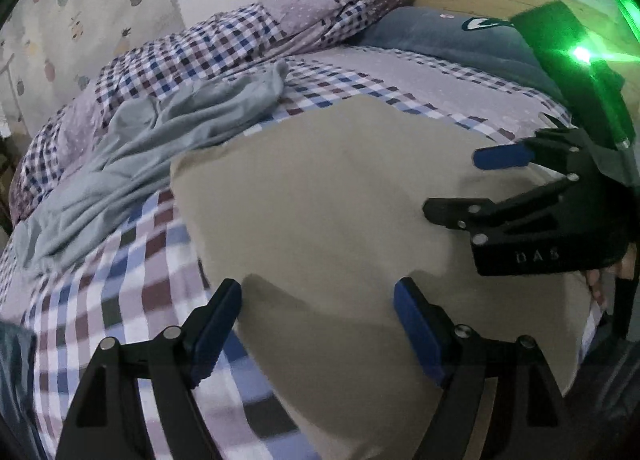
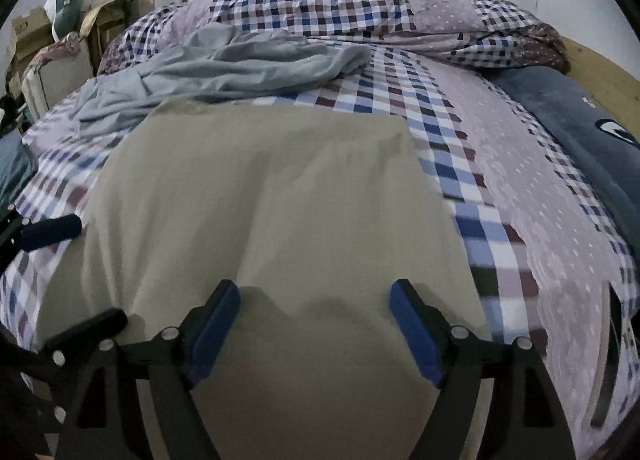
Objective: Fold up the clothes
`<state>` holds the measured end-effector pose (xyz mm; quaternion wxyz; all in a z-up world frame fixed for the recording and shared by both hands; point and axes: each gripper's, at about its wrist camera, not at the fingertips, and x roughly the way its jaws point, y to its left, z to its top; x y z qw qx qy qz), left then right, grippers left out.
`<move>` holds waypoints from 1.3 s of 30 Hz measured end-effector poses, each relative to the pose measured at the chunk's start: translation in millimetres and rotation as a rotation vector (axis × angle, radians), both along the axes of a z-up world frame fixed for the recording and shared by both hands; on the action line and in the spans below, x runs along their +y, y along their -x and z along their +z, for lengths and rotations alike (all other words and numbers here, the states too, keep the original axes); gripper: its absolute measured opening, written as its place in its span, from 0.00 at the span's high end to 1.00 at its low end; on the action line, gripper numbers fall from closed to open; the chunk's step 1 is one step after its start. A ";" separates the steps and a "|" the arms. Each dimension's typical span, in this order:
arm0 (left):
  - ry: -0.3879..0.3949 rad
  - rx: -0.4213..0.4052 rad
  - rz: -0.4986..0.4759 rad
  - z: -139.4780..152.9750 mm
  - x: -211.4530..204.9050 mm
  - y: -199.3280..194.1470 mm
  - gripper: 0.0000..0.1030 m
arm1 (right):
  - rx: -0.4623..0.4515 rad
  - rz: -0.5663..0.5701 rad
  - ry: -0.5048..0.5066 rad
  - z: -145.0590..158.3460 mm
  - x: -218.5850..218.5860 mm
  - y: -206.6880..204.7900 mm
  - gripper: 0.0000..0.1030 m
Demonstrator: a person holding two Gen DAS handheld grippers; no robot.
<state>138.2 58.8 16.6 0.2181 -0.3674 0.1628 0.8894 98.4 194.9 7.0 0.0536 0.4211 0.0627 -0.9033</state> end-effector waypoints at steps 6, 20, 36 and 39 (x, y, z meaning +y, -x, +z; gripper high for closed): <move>-0.005 -0.012 0.027 -0.6 -1.2 -21.7 0.20 | 0.025 -0.021 -0.037 -1.5 -5.3 -28.4 0.20; -0.088 -0.098 0.092 -7.7 -23.1 -63.4 0.20 | 0.069 -0.104 0.004 -7.9 0.3 -99.6 0.20; 0.014 -0.245 0.039 -36.0 -10.9 -105.8 0.17 | -0.160 -0.102 0.028 -35.3 6.6 -162.2 0.18; -0.074 -0.311 0.068 -30.1 -25.3 -107.5 0.17 | -0.058 -0.111 0.097 -8.5 13.0 -172.6 0.18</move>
